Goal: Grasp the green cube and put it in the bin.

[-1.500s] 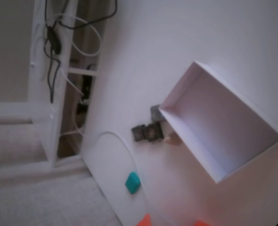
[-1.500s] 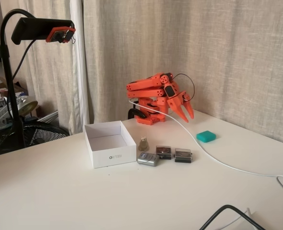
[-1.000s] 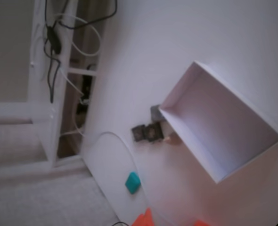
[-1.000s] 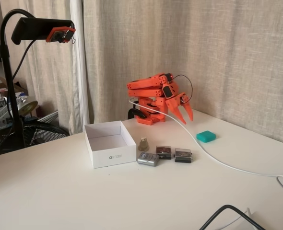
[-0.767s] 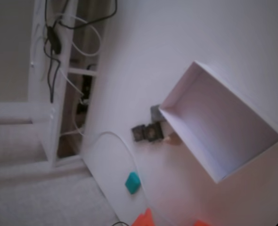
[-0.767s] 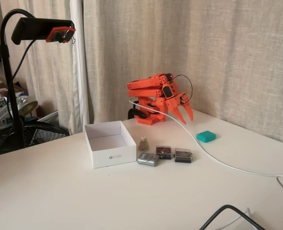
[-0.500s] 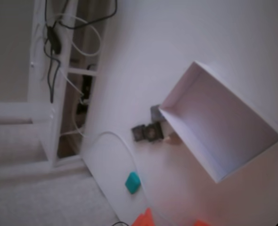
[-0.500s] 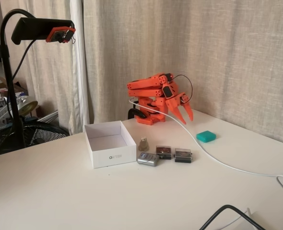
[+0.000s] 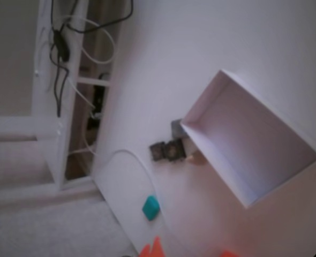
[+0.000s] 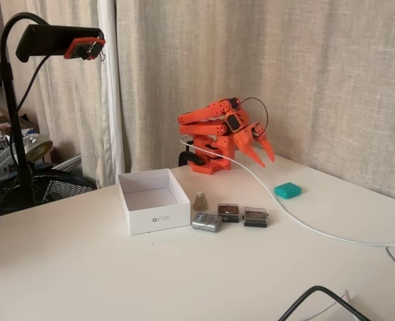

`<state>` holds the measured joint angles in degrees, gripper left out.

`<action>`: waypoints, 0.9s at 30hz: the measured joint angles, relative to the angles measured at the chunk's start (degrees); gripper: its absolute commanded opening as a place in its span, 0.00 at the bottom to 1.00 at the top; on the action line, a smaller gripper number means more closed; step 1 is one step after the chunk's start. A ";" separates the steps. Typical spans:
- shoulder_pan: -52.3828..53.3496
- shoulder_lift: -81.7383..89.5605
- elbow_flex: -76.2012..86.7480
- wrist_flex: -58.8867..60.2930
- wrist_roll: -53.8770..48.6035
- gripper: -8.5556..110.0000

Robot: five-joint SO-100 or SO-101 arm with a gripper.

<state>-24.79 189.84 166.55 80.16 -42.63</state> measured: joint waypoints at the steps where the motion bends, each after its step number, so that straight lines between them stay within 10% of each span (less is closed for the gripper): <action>1: -0.44 0.00 -1.05 0.88 2.99 0.15; 18: 0.09 -0.88 -8.96 -4.75 19.34 0.15; 27: -0.53 -35.42 -41.57 -3.96 29.97 0.15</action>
<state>-25.31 154.42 124.98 76.20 -12.66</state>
